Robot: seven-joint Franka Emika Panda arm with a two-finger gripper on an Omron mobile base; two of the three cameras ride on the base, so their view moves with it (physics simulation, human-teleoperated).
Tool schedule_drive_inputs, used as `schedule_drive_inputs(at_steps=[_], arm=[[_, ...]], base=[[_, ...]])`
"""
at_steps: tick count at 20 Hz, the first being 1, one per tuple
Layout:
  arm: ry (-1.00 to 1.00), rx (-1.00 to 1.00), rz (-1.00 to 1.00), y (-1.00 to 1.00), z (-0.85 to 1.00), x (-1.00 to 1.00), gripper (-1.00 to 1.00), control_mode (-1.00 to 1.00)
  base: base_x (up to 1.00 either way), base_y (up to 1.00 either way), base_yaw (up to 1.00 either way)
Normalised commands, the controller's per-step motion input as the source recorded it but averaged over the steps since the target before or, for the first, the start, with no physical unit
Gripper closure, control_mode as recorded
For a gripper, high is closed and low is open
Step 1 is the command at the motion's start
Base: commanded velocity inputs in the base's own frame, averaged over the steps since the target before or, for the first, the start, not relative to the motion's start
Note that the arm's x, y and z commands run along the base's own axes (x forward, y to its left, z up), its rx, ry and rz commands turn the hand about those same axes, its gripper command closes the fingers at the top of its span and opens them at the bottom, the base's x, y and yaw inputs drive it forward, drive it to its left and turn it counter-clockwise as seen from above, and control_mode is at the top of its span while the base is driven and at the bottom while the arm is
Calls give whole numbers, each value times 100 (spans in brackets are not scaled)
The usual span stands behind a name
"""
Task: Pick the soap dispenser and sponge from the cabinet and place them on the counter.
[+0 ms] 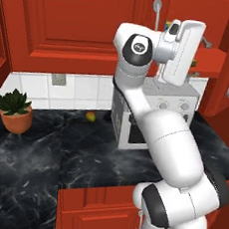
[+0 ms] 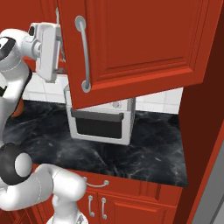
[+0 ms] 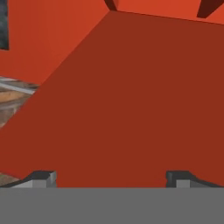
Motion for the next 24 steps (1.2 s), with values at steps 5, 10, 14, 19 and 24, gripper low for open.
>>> schedule_drive_inputs(at_steps=[5,10,14,19,24], arm=[[0,0,0,-41,-4,0,-100,-100],[2,0,0,-41,-8,0,-100,-100],[1,0,0,-43,-7,0,-100,-100],[0,0,0,-48,-1,-2,-100,-100],[0,0,0,-59,0,-16,-100,-100]], base=[[0,0,0],[0,0,0],[0,0,0],[0,0,0],[0,0,0]])
